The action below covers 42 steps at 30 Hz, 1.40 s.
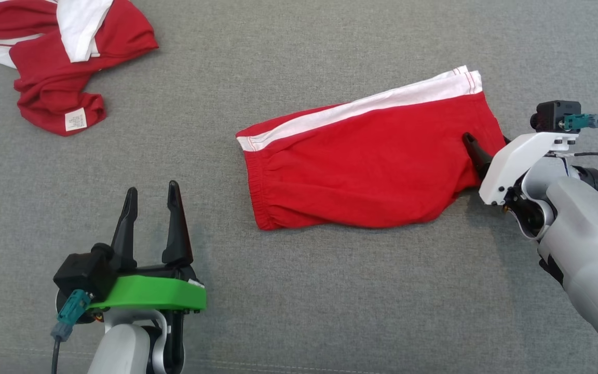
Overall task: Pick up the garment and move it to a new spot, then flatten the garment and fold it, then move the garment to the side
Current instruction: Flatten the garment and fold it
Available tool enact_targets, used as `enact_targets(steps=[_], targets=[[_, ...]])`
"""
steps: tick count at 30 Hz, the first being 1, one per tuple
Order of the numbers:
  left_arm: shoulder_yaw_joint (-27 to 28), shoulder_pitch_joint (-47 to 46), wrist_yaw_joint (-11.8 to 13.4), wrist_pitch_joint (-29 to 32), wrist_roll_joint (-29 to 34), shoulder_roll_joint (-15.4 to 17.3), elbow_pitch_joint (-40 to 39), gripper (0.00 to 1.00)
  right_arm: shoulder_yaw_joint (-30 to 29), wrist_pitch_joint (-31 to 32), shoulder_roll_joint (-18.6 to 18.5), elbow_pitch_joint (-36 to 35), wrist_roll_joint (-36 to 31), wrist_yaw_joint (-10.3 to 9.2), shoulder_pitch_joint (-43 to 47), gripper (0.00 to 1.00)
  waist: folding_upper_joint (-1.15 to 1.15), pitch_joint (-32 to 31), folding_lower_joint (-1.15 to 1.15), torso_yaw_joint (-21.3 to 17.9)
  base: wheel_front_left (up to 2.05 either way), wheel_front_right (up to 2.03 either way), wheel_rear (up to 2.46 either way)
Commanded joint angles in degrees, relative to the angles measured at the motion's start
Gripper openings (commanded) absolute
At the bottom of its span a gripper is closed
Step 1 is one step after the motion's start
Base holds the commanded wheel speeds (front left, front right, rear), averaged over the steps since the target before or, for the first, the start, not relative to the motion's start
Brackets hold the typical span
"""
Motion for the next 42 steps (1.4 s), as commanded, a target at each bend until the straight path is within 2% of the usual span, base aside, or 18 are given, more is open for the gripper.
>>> enact_targets(steps=[1,4,5,6,8,9,20,33,42], targets=[[0.2,0.7,-0.3,0.0,0.2,-0.1,-0.2,1.00,0.0,0.8,0.0,0.7,0.7,-0.10,0.6,1.00,0.35,-0.2,0.00,0.4,0.00,0.00,0.00],[0.7,1.1,-0.4,0.0,0.3,-0.1,-0.4,1.00,0.4,2.6,1.1,2.4,1.5,-0.10,0.5,1.00,0.35,-0.3,0.00,1.0,0.00,0.00,0.00],[0.8,1.1,-0.5,0.0,0.2,-0.1,-0.4,1.00,0.5,2.9,1.4,2.7,1.7,-0.07,0.5,0.70,0.35,-0.3,0.00,1.1,0.00,0.00,0.00],[0.9,1.2,-0.5,0.0,0.3,-0.2,-0.4,1.00,0.6,3.2,1.6,2.9,2.0,-0.07,0.4,0.47,0.35,-0.4,0.00,1.2,0.00,0.00,0.00],[1.2,1.5,-0.5,0.0,0.3,-0.2,-0.5,1.00,0.8,3.2,2.0,3.1,2.4,-0.05,0.2,0.32,0.35,-0.5,0.00,1.2,0.00,0.00,0.00],[1.5,1.6,-0.6,0.0,0.3,-0.2,-0.5,1.00,1.0,2.9,2.0,3.4,2.7,-0.05,0.0,0.00,0.35,-0.5,0.00,1.2,0.00,0.00,0.00],[2.6,2.5,-0.9,0.0,1.1,-0.3,-0.7,1.00,0.1,-1.9,0.6,0.0,6.3,-0.06,1.4,0.00,0.35,-1.8,0.00,-1.3,0.00,0.00,0.00],[2.3,4.6,-1.8,0.0,3.2,-0.2,-2.4,1.00,-0.9,-5.2,-4.9,-7.4,12.6,-0.07,9.6,0.00,0.35,-4.3,0.00,-8.2,0.00,0.00,0.00],[1.8,4.8,-2.4,0.0,4.2,-0.2,-2.0,1.00,-1.2,-7.2,-5.1,-8.0,14.7,-0.07,12.3,0.00,0.35,-5.1,0.00,-10.7,0.00,0.00,0.00]])
